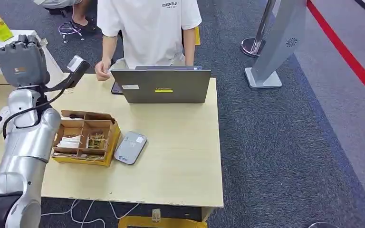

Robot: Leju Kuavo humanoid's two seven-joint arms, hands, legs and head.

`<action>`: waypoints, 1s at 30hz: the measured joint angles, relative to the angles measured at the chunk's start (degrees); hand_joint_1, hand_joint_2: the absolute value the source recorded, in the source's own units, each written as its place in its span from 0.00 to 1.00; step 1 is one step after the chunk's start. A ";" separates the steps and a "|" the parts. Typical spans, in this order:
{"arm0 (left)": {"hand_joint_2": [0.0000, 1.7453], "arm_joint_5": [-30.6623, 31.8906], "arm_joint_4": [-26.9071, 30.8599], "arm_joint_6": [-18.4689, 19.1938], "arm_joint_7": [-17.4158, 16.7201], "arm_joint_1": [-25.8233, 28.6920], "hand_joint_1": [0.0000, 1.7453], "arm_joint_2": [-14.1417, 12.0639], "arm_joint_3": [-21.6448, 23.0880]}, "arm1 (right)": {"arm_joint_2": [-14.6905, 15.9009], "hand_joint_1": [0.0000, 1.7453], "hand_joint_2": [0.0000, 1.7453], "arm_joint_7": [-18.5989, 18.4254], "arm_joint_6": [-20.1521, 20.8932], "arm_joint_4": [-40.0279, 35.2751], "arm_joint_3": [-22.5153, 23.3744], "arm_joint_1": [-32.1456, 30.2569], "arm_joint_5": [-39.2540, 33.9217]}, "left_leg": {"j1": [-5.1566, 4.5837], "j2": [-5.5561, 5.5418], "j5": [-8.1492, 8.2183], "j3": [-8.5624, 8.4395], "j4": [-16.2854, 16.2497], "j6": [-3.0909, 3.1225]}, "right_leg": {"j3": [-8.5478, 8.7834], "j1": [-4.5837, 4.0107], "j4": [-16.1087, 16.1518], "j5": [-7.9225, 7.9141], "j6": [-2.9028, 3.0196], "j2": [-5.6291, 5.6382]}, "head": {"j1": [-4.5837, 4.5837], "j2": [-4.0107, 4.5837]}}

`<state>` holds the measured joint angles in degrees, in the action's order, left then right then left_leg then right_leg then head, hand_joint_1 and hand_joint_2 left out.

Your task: Pass the card to the sensor for recognition and then transmit it.

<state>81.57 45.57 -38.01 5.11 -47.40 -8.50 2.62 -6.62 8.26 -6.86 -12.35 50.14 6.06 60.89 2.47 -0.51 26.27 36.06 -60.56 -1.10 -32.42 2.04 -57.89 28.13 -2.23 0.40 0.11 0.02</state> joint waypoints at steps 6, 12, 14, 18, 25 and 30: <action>1.00 -1.46 0.49 0.97 2.01 2.35 1.00 0.29 2.84 | -0.57 0.00 1.00 -0.31 -0.44 0.20 -0.13 -0.09 0.26 | 0.00 0.01 0.00 0.00 0.00 0.00 | -0.02 0.00 0.00 0.00 0.00 0.02 | -0.07 0.00; 1.00 -0.61 8.27 12.01 0.65 8.99 1.00 2.54 8.29 | -0.92 0.00 1.00 0.24 -1.05 0.35 -0.11 -0.44 -0.35 | -0.02 0.00 0.01 0.01 0.00 0.01 | -0.03 0.01 0.03 0.00 0.00 0.00 | -0.04 0.00; 1.00 -0.68 10.61 15.77 -0.79 10.69 1.00 3.37 11.22 | -0.92 0.00 1.00 0.53 -1.18 0.39 -0.02 -0.60 -0.66 | -0.02 0.00 0.01 0.02 0.00 0.01 | -0.03 0.01 0.04 0.00 -0.01 -0.01 | -0.02 0.00; 1.00 -1.22 13.01 20.13 -3.00 12.65 1.00 4.85 16.13 | -0.92 0.00 1.00 0.55 -1.29 0.46 0.24 -0.75 -0.81 | -0.02 0.00 0.01 0.02 0.00 0.01 | -0.02 0.01 0.04 0.00 -0.01 0.00 | -0.04 0.00; 1.00 -7.04 13.16 27.35 -3.08 12.90 1.00 5.11 18.53 | -0.92 0.00 1.00 0.26 -1.29 0.52 0.46 -1.01 -0.22 | -0.01 0.04 -0.01 0.01 0.02 -0.01 | -0.10 0.00 -0.04 0.00 0.00 0.03 | -0.09 0.00; 1.00 -8.96 11.65 31.39 -3.02 11.82 1.00 4.66 19.30 | -0.92 0.00 1.00 -0.07 -1.27 0.52 0.53 -1.16 -0.18 | -0.01 0.05 -0.01 0.02 0.03 -0.02 | -0.10 0.01 -0.05 0.00 0.00 0.04 | -0.09 0.00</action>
<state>72.61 57.22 -6.62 2.10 -35.58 -3.85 21.92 -7.54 8.20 -8.13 -11.82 50.66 4.90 60.72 2.45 -0.46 26.27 36.08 -60.54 -1.12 -32.52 2.05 -57.94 28.13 -2.23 0.44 0.02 0.02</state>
